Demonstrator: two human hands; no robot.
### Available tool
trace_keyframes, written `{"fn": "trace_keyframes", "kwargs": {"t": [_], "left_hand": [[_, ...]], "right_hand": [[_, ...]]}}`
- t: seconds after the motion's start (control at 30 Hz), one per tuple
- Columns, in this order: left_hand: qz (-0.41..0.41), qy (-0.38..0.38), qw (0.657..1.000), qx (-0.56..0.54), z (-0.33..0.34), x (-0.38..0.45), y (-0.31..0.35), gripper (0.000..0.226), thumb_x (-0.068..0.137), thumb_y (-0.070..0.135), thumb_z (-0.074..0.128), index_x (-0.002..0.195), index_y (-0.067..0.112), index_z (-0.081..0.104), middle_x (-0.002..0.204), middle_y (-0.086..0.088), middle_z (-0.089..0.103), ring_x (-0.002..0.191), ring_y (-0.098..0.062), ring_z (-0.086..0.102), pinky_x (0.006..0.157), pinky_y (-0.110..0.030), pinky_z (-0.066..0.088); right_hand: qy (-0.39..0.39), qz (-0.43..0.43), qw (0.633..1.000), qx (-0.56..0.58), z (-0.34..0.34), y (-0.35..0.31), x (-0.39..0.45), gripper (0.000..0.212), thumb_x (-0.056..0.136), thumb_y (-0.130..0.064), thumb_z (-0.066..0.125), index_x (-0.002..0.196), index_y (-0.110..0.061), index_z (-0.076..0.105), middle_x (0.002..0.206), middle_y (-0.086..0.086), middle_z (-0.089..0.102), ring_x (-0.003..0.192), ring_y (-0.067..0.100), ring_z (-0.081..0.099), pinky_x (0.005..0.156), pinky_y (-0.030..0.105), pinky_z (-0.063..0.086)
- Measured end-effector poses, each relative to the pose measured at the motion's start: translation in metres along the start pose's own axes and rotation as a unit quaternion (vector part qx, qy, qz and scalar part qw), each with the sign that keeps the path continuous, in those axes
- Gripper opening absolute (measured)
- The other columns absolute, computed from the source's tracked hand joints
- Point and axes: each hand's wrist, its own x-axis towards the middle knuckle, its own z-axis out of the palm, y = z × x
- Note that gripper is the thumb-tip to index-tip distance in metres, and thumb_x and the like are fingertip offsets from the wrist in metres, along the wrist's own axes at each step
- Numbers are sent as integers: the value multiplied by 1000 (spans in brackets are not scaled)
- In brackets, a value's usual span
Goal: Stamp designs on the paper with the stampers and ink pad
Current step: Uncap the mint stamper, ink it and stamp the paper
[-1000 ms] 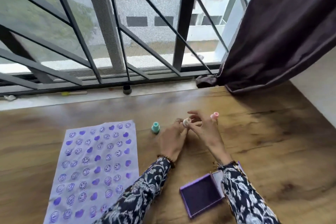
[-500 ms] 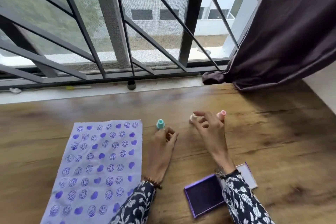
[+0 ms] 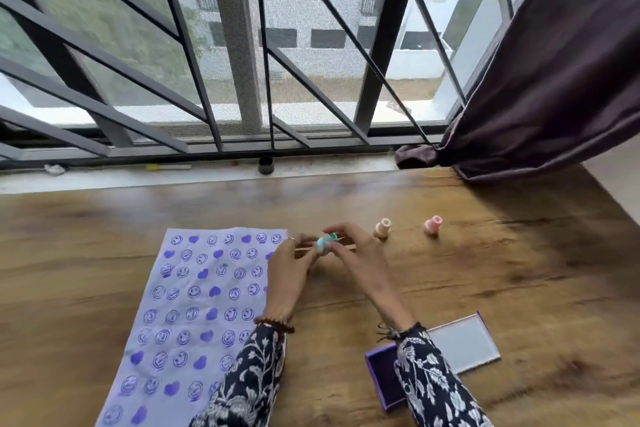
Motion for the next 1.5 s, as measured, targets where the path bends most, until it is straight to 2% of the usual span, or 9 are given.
{"fn": "trace_keyframes", "kwargs": {"t": [0.17, 0.53, 0.63, 0.77, 0.83, 1.07, 1.17, 1.37, 1.5], "left_hand": [[-56, -118, 970, -207, -6, -33, 12, 20, 80, 5, 64, 100, 4, 67, 95, -8, 71, 83, -9, 66, 71, -14, 54], [7, -136, 988, -67, 7, -99, 0, 30, 62, -3, 78, 80, 19, 68, 72, -7, 67, 65, -5, 62, 61, -6, 49], [-14, -180, 982, -54, 10, -110, -16, 33, 63, -5, 76, 75, 22, 65, 74, -15, 59, 69, -15, 55, 65, -11, 47], [-12, -253, 967, -7, 14, -116, -36, 31, 61, -3, 78, 78, 20, 65, 96, -8, 66, 105, -3, 55, 81, -7, 43], [-12, -285, 958, 12, 17, -116, -42, 31, 61, -6, 77, 78, 17, 66, 109, -11, 64, 105, 8, 52, 77, -2, 40], [-15, -309, 951, 16, 21, -111, -51, 30, 61, -9, 77, 83, 9, 68, 111, 4, 59, 83, 13, 58, 71, -5, 43], [-19, -301, 953, 22, 21, -109, -53, 37, 60, -6, 79, 93, 7, 69, 112, 5, 61, 91, -9, 60, 78, -13, 45], [-23, -301, 953, 31, 23, -108, -58, 43, 59, -3, 80, 99, 5, 68, 99, 7, 64, 67, 15, 58, 73, -5, 45], [-29, -283, 959, 15, 24, -110, -56, 34, 59, -3, 80, 85, 17, 71, 101, 10, 64, 79, 7, 60, 69, -3, 43]], "right_hand": [[29, 56, 955, 290, -14, -7, -45, 15, 88, -2, 55, 94, -11, 66, 86, 2, 70, 80, 9, 67, 71, 20, 57], [113, 257, 703, 653, -37, 11, -153, 23, 92, -6, 43, 80, -2, 63, 59, 6, 69, 50, 10, 65, 49, 19, 56], [136, 261, 725, 623, -41, 28, -174, 20, 92, -1, 42, 85, -3, 61, 67, 8, 72, 58, 13, 67, 54, 19, 58], [166, 226, 919, 275, -35, 42, -192, 10, 82, 2, 62, 86, -7, 65, 84, 13, 67, 66, 9, 60, 55, 5, 47], [203, 153, 966, 31, -29, 46, -198, 12, 77, -3, 70, 81, -14, 67, 83, 6, 68, 64, 4, 59, 57, 3, 41], [168, 16, 941, -293, -14, 41, -204, 20, 69, -7, 78, 85, -13, 67, 75, 3, 66, 58, 19, 66, 45, 25, 52], [120, 32, 944, -305, -17, 41, -197, 17, 74, -4, 74, 85, -12, 64, 76, 4, 63, 61, 21, 64, 50, 28, 53], [0, 60, 938, -342, -30, 42, -173, 13, 86, -3, 52, 95, -12, 55, 98, 6, 58, 88, 28, 60, 71, 37, 46], [-63, 111, 929, -348, -43, 27, -150, 19, 83, -5, 53, 99, -8, 63, 107, 14, 63, 101, 34, 58, 80, 37, 49]]}}
